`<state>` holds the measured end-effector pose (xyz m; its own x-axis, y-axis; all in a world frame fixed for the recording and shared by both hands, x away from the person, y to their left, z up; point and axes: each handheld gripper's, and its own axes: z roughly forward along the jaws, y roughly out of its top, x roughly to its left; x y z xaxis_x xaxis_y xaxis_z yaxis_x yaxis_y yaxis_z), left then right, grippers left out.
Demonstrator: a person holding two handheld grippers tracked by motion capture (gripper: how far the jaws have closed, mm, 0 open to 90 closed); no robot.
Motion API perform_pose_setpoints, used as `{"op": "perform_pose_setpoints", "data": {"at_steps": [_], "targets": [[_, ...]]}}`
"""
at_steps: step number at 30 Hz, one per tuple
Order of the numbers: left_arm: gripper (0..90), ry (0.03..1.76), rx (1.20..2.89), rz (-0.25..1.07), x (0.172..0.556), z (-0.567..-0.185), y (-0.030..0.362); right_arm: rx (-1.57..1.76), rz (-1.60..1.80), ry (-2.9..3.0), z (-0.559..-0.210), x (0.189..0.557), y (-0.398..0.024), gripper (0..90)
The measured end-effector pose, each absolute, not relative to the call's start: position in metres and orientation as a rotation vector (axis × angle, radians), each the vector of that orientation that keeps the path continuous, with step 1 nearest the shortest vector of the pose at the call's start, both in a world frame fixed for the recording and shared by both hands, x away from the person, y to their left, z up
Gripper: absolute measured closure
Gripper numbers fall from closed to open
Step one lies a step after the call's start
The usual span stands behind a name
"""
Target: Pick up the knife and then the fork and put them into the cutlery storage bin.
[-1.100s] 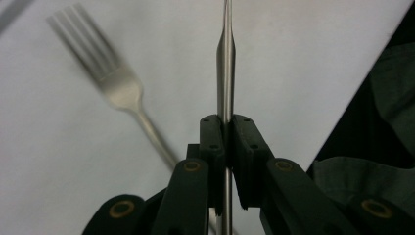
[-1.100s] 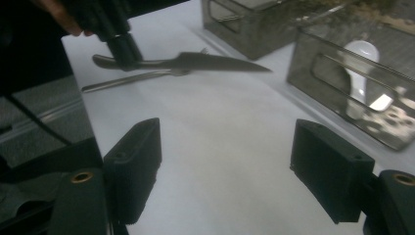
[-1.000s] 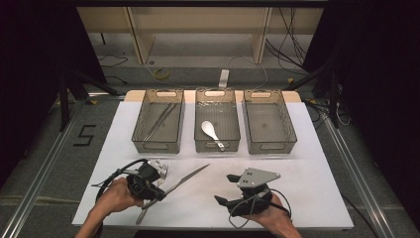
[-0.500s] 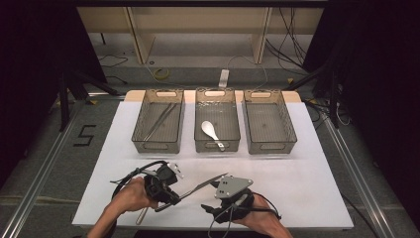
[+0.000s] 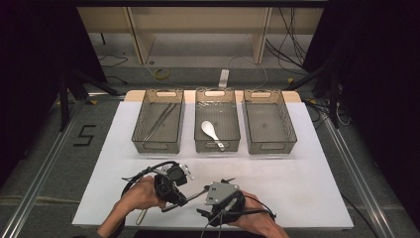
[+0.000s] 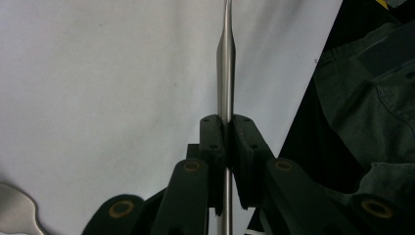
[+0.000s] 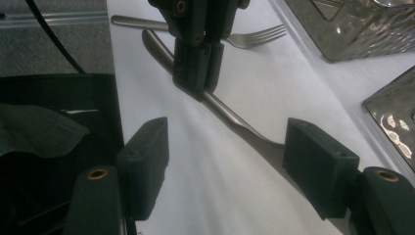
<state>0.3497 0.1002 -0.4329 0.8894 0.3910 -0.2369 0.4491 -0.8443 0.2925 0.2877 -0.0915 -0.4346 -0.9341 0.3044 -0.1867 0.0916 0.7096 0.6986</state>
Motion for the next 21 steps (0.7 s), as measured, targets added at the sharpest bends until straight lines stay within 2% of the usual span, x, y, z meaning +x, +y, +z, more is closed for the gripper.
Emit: {"op": "perform_pose_setpoints", "data": {"at_steps": [13, 21], "targets": [[83.2, 0.572, 2.729, -0.249, 0.347, -0.429, 0.091, 0.191, 0.923, 2.615, -0.444, 0.287, -0.077, 36.5], [83.2, 0.557, 2.745, -0.24, 0.345, -0.425, 0.087, 0.112, 0.856, 2.593, -0.45, 0.286, -0.071, 42.2]]}}
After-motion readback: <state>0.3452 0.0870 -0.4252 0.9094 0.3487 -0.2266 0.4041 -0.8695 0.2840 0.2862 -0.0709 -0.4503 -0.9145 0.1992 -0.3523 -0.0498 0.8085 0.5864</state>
